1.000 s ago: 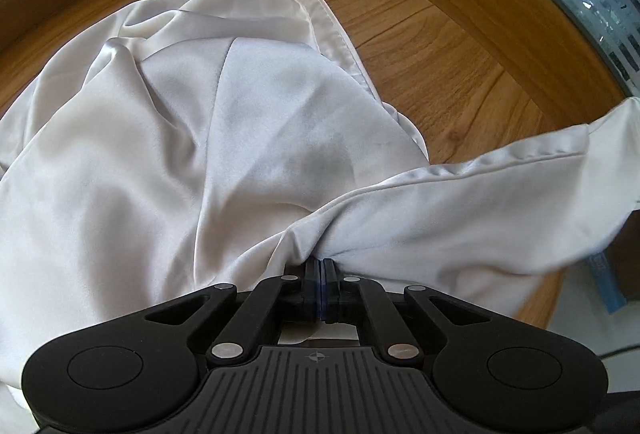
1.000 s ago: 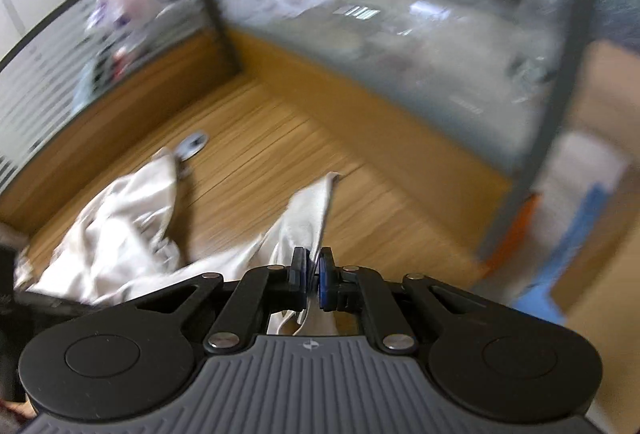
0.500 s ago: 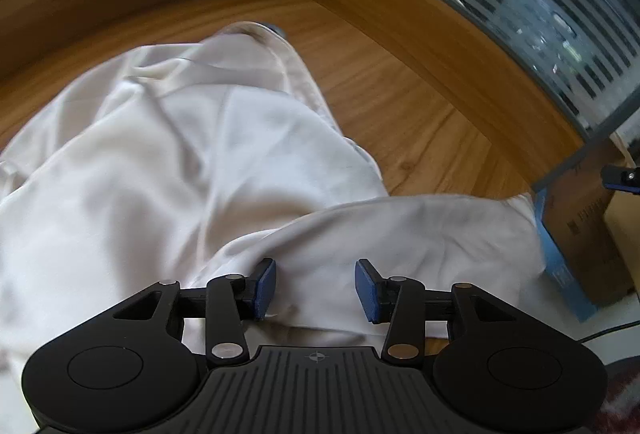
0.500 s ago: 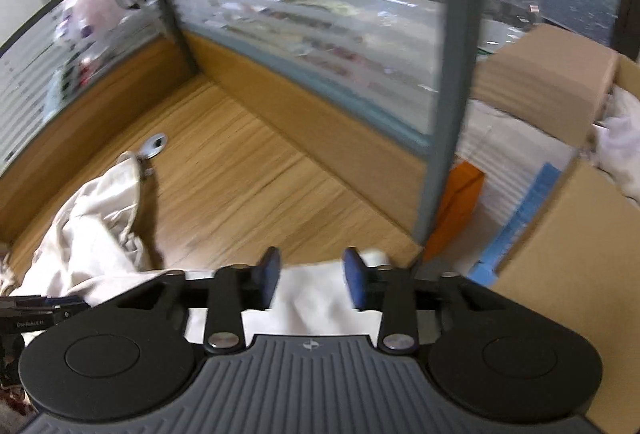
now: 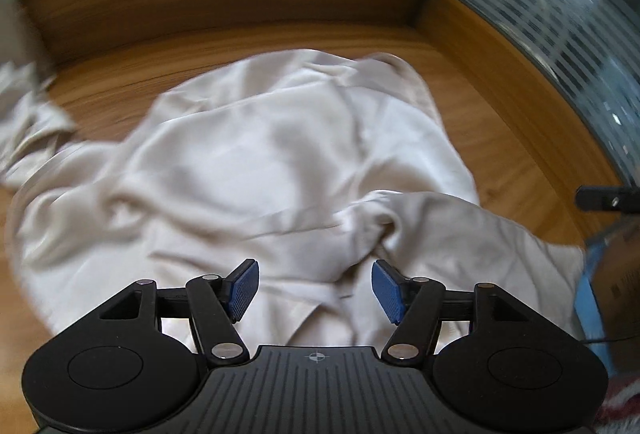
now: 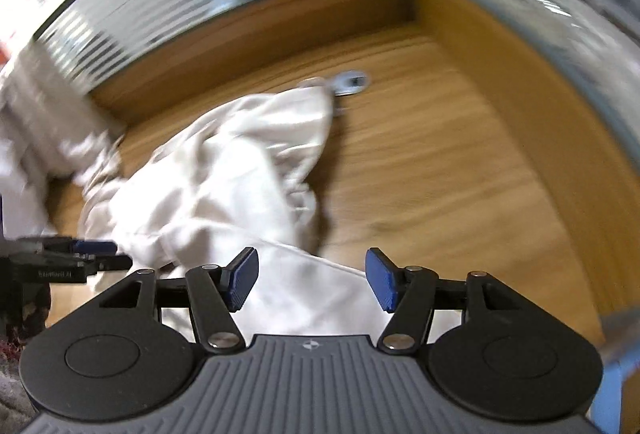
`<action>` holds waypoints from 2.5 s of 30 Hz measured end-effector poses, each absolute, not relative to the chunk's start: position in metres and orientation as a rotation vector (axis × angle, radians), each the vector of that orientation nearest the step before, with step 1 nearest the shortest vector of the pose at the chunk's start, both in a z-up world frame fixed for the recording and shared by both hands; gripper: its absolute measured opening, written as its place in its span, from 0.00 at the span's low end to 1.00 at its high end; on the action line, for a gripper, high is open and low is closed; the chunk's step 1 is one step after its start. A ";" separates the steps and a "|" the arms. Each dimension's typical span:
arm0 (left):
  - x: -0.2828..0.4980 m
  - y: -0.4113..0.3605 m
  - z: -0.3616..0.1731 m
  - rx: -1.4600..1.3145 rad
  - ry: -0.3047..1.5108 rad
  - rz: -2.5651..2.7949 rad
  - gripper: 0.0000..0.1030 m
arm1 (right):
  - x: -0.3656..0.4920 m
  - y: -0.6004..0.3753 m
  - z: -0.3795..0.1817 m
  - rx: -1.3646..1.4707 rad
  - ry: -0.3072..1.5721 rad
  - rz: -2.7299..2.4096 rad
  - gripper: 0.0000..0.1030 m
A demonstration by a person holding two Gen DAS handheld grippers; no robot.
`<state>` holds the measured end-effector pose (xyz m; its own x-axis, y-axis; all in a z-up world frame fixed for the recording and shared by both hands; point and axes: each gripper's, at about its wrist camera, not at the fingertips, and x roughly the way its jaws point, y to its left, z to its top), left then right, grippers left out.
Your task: Fold clothes
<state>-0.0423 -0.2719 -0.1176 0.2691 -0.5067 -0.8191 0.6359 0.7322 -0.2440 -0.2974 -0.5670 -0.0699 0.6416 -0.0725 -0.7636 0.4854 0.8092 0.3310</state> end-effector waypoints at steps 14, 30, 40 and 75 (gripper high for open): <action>-0.040 -0.190 -0.117 0.164 1.011 -0.639 0.68 | -0.182 -0.489 -0.099 0.335 0.908 -0.166 0.80; -0.036 -0.224 -0.136 0.260 0.933 -0.819 0.71 | -0.158 -0.471 -0.139 0.136 1.021 -0.246 0.86; -0.036 -0.286 -0.122 0.383 0.823 -0.954 0.74 | -0.168 -0.487 -0.138 0.160 1.038 -0.240 0.86; -0.020 -0.341 -0.081 0.314 0.797 -1.073 0.06 | -0.323 -0.523 -0.117 0.526 1.021 -0.629 0.87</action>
